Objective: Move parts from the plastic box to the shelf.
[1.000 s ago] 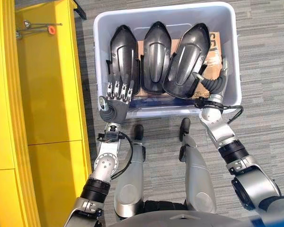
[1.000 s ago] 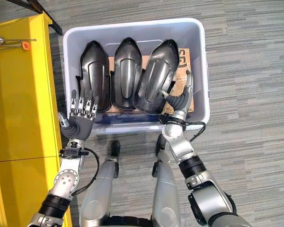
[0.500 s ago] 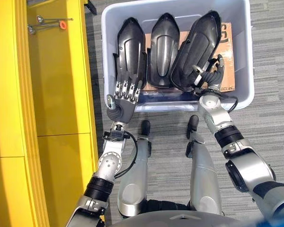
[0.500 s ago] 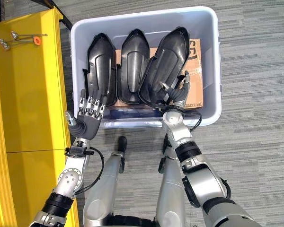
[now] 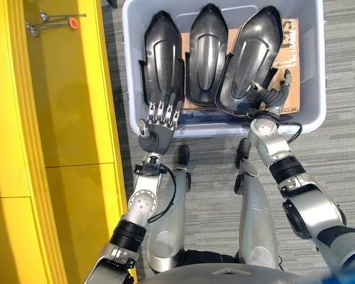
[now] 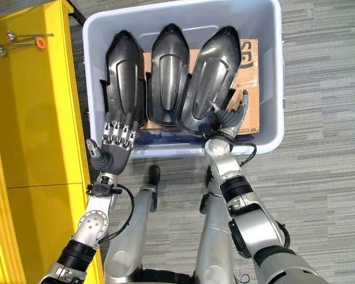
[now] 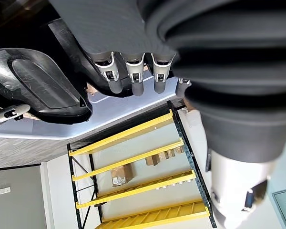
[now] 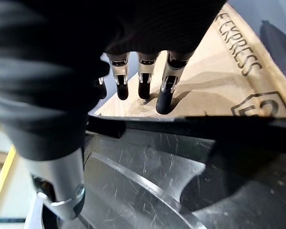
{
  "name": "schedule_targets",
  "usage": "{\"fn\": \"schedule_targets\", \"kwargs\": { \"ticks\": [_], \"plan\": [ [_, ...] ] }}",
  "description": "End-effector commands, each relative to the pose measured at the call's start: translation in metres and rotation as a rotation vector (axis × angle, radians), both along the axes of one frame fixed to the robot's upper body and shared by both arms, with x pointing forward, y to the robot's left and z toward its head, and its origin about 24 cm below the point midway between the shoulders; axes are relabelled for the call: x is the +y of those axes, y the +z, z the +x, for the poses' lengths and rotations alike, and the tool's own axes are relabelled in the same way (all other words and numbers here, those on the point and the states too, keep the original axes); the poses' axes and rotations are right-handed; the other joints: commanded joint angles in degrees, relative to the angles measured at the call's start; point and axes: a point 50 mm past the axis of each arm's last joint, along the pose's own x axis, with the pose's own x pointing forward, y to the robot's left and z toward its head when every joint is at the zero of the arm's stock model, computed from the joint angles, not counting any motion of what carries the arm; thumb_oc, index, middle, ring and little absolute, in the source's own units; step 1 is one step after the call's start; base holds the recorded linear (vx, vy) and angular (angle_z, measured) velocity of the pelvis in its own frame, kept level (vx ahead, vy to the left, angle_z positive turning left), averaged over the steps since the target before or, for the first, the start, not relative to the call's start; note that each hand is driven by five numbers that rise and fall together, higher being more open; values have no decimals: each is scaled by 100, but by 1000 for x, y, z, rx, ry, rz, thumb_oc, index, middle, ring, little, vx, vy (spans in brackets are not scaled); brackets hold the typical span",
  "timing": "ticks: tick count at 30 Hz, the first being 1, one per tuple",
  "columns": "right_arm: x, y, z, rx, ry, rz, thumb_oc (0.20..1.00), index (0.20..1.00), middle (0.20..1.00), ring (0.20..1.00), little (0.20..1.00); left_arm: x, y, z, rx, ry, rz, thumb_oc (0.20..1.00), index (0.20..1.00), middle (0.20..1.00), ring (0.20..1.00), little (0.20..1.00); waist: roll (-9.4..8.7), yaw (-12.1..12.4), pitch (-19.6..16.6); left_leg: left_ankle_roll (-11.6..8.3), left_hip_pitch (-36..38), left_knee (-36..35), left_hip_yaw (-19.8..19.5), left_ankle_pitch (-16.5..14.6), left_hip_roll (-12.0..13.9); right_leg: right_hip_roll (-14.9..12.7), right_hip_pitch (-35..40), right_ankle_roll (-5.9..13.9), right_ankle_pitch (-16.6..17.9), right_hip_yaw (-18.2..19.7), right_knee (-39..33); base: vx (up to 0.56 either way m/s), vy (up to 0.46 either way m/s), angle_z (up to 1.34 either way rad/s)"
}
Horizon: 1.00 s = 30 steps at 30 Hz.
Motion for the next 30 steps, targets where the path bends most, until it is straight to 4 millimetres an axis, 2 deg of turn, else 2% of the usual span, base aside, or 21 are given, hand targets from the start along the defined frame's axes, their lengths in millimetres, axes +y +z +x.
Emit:
{"fn": "schedule_targets", "kwargs": {
  "ticks": [1,2,4,8,9,11,12,13,15,17,18,19,22,30],
  "plan": [
    [6,-50,-3,295,81,29,1000,1000,1000,1000,1000,-2,19,-7,-124,-24,-35,1000,1000,1000,1000,1000,272,146,-204,376,-174,-773,-238,712,-99,169,36,-108,-1261,-230,1321,-1,-2,4],
    [5,-57,-2,347,92,93,1000,1000,1000,1000,1000,-1,19,-6,-122,-27,-34,1000,1000,1000,1000,1000,247,182,-204,371,-205,-738,-244,706,-90,161,26,-112,-1270,-255,1348,-1,-8,4],
    [2,-64,-1,407,95,96,1000,1000,1000,1000,1000,-1,19,-5,-124,-33,-32,1000,1000,1000,1000,1000,228,228,-204,371,-241,-703,-264,695,-89,150,12,-110,-1280,-286,1380,0,-5,3],
    [-3,-93,-5,644,130,131,1000,1000,1000,1000,1000,-5,23,-1,-121,-57,-24,1000,1000,1000,1000,1000,195,384,-204,365,-352,-670,-342,729,-113,101,-23,-107,-1261,-417,1391,23,-8,-2],
    [-5,-101,-9,690,120,158,1000,1000,1000,1000,1000,-6,19,-2,-105,-63,-23,1000,1000,1000,1000,1000,171,405,-204,348,-211,-640,-358,576,-137,78,119,-65,-1410,-401,1435,103,-13,26],
    [-14,-110,-13,760,81,170,1000,1000,1000,1000,1000,-6,20,-3,-107,-69,-12,1000,1000,1000,1000,1000,154,467,-204,344,-252,-620,-372,573,-140,61,119,-56,-1413,-462,1435,68,-18,16],
    [-19,-114,-15,798,71,148,407,407,407,407,407,-7,20,-3,-111,-72,-11,1000,1000,1000,1000,1000,155,489,-204,343,-303,-615,-382,582,-147,65,80,-53,-1405,-491,1435,19,-10,4],
    [-22,-117,-17,818,72,126,200,200,200,200,200,-8,20,-3,-111,-72,-12,1000,1000,1000,1000,1000,157,497,-204,342,-337,-605,-382,588,-147,67,57,-52,-1396,-506,1436,14,-1,13],
    [-25,-121,-19,856,70,75,200,200,200,200,200,-9,20,-4,-112,-69,-14,1000,1000,1000,1000,1000,163,503,-204,342,-397,-594,-372,600,-148,66,7,-55,-1376,-532,1427,13,3,19],
    [-33,-126,-25,898,-8,17,200,200,200,200,200,-10,19,-6,-114,-68,-21,1000,1000,1000,1000,1000,175,503,-204,336,-473,-552,-359,596,-139,58,-38,-60,-1368,-550,1426,10,7,9],
    [-35,-131,-29,924,-16,30,200,200,200,200,200,-11,17,-7,-114,-67,-24,1000,1000,1000,1000,1000,178,492,-204,334,-500,-545,-347,599,-131,63,-62,-65,-1361,-550,1427,10,40,2],
    [-37,-144,-37,971,-4,30,200,200,200,200,200,-15,12,-10,-119,-65,-32,1000,1000,1000,1000,1000,204,441,-204,334,-513,-572,-294,603,-91,60,-69,-76,-1338,-541,1362,5,46,1],
    [-38,-151,-43,994,-2,18,200,200,200,200,200,-16,10,-12,-125,-61,-40,1000,1000,1000,1000,1000,241,404,-204,337,-531,-575,-263,610,-70,50,-104,-83,-1331,-531,1366,0,45,0],
    [-45,-157,-49,973,-75,-50,200,200,200,200,200,-18,4,-15,-125,-54,-59,1000,1000,1000,1000,1000,301,322,-204,332,-433,-637,-182,624,-37,43,-41,-99,-1316,-499,1311,2,17,-2]
  ]
}}
